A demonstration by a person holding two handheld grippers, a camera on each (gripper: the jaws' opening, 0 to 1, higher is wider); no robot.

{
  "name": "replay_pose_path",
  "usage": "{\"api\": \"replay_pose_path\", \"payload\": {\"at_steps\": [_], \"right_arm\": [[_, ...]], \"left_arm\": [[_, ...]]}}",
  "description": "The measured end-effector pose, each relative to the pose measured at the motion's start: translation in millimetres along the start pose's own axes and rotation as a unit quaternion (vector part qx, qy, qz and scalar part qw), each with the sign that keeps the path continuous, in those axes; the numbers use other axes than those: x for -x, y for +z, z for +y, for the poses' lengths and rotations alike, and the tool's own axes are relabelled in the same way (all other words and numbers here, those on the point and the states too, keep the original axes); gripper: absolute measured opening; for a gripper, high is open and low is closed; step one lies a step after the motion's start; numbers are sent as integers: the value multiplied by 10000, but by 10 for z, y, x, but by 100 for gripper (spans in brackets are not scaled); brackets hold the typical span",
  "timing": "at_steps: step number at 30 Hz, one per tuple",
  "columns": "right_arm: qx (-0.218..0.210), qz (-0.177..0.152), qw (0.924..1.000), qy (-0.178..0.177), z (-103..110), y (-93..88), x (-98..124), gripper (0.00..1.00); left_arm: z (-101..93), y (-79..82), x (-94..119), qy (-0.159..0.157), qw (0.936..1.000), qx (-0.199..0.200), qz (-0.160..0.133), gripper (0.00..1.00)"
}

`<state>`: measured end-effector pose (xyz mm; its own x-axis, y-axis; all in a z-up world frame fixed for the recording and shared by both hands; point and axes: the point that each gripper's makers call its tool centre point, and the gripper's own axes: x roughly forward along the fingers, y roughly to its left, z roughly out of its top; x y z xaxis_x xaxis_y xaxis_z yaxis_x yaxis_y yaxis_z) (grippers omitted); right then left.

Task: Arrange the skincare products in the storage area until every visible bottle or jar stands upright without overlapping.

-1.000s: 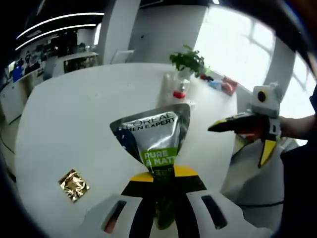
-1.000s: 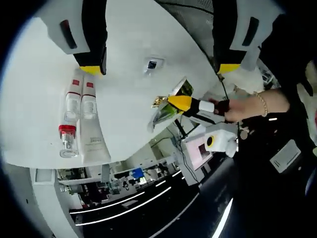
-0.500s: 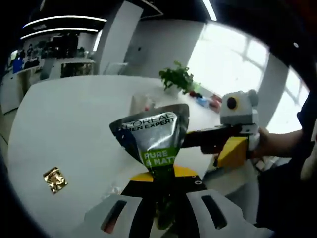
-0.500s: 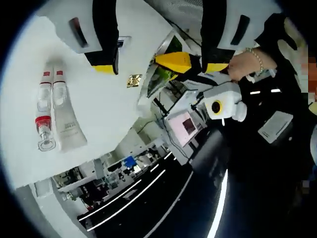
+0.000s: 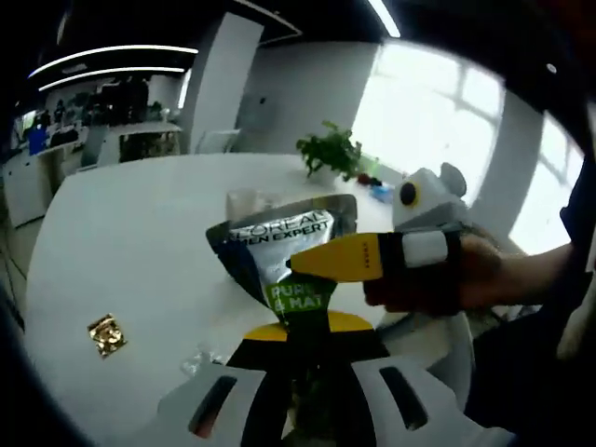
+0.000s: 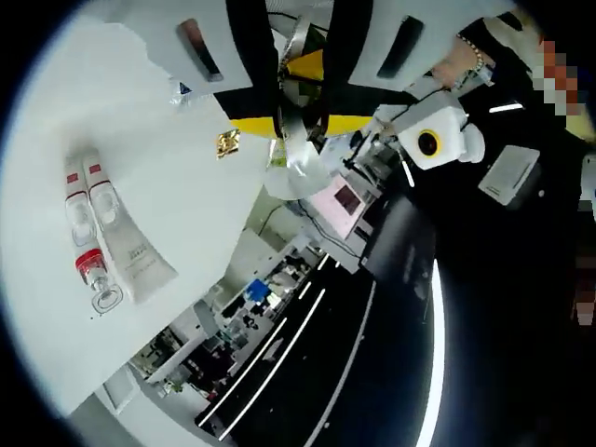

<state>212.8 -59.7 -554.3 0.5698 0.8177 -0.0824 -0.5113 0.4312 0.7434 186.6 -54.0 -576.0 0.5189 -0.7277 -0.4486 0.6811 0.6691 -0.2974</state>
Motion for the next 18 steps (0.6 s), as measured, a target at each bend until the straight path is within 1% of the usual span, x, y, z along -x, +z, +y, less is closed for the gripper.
{"api": "replay_pose_path", "payload": {"at_steps": [1,2,4,5,7,9,11,13,16,17,18], "right_arm": [[-55,-3,10000,-13,2,0,9,15],[-102,-55,9999,12,21,9,30,14],[-268,-68,9996,62,49,15,52,9],[-245,-82,9996,82,57,22,62,7],[-175,-59,9998,90,66,34,79,6],[-264,-8,9995,150,85,40,94,5],[-236,7,9995,192,89,75,118,4],[-232,22,9996,184,65,117,148,4],[-277,69,9992,263,52,161,190,3],[-225,108,9991,343,64,169,202,3],[-292,188,9982,489,105,158,212,2]], "left_arm": [[0,-4,4,-4,10000,14,-10,11],[-13,-2,8,-17,10000,-5,-42,14],[-49,13,6,-69,9999,-15,-76,25],[-66,21,7,-45,9999,-44,-101,33],[-106,43,24,-78,9997,-157,-156,34],[-99,43,40,-118,9997,-132,-155,38],[-102,52,88,-122,9996,-198,-156,43],[-87,79,160,-143,9996,-113,-201,45],[0,127,272,-89,9993,-13,-358,48],[30,134,297,-69,9992,1,-386,49],[64,148,326,-38,9991,13,-428,50]]}}
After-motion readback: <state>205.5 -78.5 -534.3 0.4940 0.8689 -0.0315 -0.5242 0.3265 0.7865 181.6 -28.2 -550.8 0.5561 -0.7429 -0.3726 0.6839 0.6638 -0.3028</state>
